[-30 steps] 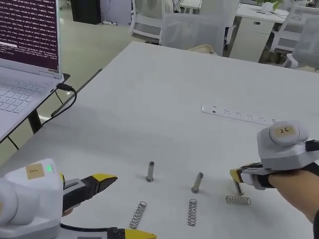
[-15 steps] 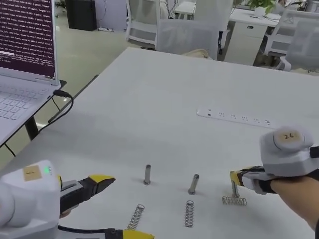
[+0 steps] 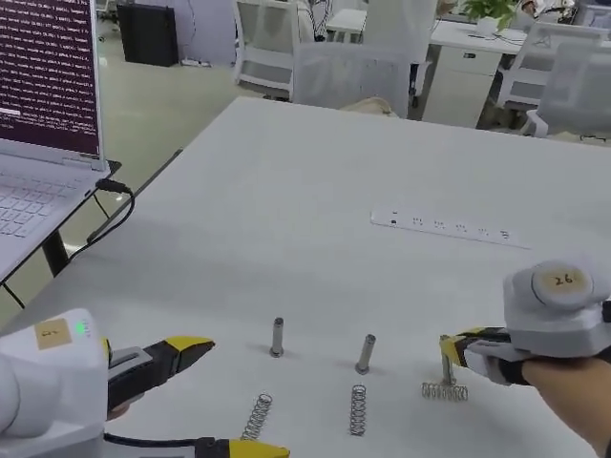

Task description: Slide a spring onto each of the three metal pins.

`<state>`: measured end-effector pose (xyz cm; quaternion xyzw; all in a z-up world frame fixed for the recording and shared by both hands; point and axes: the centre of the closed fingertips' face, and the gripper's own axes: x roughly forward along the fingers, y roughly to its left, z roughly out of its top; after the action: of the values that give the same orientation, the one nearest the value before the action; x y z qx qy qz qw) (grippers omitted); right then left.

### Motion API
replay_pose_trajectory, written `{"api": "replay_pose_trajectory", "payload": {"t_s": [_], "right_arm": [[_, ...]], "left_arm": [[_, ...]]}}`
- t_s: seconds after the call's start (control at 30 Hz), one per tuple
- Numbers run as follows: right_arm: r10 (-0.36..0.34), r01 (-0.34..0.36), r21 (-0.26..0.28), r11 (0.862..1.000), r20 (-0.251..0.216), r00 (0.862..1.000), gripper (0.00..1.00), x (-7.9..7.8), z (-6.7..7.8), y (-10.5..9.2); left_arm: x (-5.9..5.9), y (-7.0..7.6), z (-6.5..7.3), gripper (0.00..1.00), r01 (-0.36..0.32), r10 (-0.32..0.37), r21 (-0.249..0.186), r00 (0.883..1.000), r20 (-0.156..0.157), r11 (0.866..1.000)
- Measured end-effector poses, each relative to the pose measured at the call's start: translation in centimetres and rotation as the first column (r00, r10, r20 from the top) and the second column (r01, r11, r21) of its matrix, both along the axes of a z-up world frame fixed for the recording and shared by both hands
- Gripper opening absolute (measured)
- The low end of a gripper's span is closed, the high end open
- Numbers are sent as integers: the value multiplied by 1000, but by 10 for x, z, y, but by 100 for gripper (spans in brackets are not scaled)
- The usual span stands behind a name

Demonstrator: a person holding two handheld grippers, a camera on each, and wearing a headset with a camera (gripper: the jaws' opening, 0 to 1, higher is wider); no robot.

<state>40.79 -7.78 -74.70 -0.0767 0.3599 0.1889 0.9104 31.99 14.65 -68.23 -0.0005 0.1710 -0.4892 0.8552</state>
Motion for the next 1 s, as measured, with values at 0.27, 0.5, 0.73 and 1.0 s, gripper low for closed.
{"api": "replay_pose_trajectory", "payload": {"t_s": [0.27,0.5,0.73,1.0], "right_arm": [[0,0,14,1000,42,999,5,-7,1,-1],[7,-9,28,1000,78,997,5,-13,3,-4],[0,-3,36,999,86,996,5,-16,4,-5],[-2,0,28,1000,79,997,6,-21,4,-7]], "left_arm": [[0,0,2,79,0,0,1,1000,3,1000],[-2,-1,3,78,4,-4,5,1000,7,1000],[-3,-2,5,78,6,-6,8,1000,10,1000],[-3,-2,6,78,7,-7,7,1000,11,1000]]}}
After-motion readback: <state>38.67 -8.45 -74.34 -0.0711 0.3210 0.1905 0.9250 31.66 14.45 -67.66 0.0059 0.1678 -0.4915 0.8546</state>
